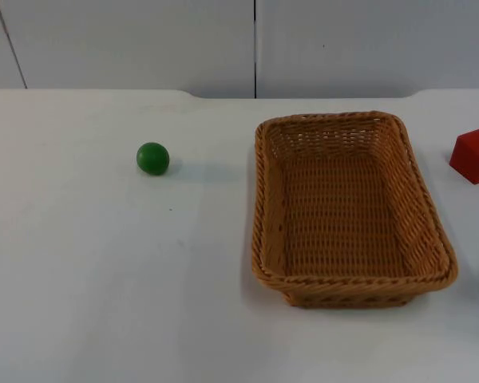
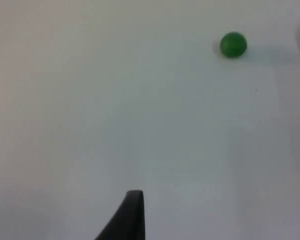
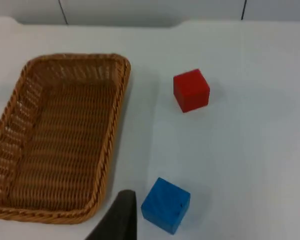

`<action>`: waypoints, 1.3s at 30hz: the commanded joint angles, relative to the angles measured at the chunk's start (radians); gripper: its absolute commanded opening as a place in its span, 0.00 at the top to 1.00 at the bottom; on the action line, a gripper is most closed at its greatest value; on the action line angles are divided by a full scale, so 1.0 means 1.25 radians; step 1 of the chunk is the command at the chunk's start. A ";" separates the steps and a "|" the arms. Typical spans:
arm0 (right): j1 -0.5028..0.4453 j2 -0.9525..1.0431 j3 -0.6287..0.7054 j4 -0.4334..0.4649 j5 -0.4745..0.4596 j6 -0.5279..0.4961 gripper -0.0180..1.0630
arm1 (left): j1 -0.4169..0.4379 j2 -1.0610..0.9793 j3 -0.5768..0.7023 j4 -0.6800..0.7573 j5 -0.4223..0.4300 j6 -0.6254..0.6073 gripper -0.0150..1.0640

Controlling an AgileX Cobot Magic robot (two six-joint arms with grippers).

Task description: Place all geometric objects except the red cube into the basket.

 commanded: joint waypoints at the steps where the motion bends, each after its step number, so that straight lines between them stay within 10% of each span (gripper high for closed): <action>1: -0.006 0.045 -0.008 0.001 -0.023 -0.002 0.01 | 0.002 0.042 -0.005 -0.010 -0.018 0.000 0.01; 23: -0.006 0.237 -0.008 0.001 -0.026 -0.022 0.01 | 0.002 0.313 -0.017 -0.044 -0.109 0.048 0.01; 39: -0.006 0.237 -0.008 -0.004 -0.022 -0.026 0.01 | -0.122 0.847 -0.410 -0.073 -0.157 0.144 0.15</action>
